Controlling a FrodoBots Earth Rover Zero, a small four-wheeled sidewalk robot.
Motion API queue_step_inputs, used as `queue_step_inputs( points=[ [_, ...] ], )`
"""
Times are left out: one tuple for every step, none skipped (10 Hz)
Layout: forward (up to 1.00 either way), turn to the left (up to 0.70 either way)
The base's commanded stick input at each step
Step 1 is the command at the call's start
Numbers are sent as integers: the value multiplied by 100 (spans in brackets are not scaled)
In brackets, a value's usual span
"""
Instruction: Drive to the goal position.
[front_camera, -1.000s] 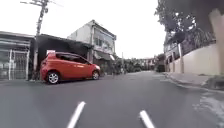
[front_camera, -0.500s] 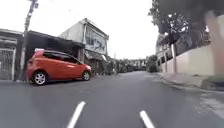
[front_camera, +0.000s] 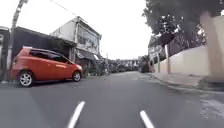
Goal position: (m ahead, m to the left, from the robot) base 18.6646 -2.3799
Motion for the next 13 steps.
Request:
queue_step_inputs(
  points=[
    [70,0],
    [70,0],
    [70,0],
    [70,0],
    [70,0],
    [70,0],
    [70,0],
    [70,0],
    [70,0],
    [70,0],
    [70,0],
    [70,-28],
    [70,-31]
  ],
)
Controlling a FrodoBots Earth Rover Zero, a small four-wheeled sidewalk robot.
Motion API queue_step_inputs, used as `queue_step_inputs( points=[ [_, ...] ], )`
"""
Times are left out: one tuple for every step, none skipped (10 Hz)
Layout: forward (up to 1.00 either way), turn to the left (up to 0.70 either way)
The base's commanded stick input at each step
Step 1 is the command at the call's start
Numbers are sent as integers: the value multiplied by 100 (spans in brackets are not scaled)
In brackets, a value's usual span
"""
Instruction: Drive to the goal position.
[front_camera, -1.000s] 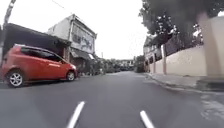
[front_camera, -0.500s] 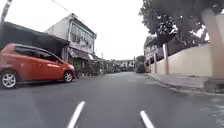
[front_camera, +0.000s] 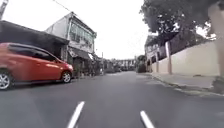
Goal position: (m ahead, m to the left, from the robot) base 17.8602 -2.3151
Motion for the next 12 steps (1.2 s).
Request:
queue_step_inputs(
  points=[
    [70,-33],
    [70,-35],
    [70,-35],
    [70,-35],
    [70,-35],
    [70,-35],
    [70,-35],
    [70,-35],
    [70,-20],
    [70,0],
    [70,0],
    [70,0]
  ],
)
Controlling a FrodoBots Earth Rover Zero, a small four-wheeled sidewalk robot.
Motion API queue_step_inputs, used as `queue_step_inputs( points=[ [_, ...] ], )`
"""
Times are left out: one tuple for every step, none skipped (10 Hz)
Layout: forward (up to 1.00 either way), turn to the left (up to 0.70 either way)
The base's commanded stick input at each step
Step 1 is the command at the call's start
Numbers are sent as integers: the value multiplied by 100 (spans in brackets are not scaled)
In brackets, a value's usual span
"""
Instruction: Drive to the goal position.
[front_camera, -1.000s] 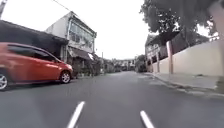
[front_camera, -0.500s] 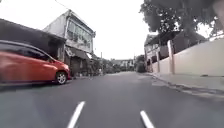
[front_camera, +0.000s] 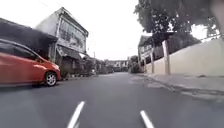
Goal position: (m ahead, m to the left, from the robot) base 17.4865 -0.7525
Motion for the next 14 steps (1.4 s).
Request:
queue_step_inputs(
  points=[
    [70,0],
    [70,0],
    [70,0],
    [70,0],
    [70,0],
    [70,0],
    [70,0],
    [70,0],
    [70,0],
    [70,0],
    [70,0],
    [70,0],
    [70,0],
    [70,0]
  ],
)
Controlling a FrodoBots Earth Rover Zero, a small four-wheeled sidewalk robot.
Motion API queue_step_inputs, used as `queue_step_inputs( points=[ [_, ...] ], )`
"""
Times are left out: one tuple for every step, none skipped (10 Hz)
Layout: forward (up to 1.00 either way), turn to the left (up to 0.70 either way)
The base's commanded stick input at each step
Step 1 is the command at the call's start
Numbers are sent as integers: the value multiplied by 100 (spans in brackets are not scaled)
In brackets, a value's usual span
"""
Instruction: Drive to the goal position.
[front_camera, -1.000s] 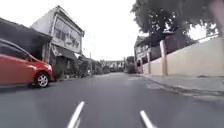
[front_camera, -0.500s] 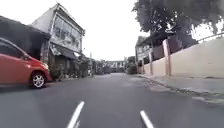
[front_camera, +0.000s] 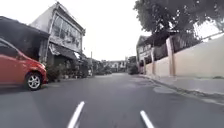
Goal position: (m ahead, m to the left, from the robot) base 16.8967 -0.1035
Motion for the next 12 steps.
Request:
queue_step_inputs(
  points=[
    [70,0],
    [70,0],
    [70,0],
    [70,0],
    [70,0],
    [70,0],
    [70,0],
    [70,0],
    [70,0],
    [70,0],
    [70,-9],
    [70,-24]
  ],
)
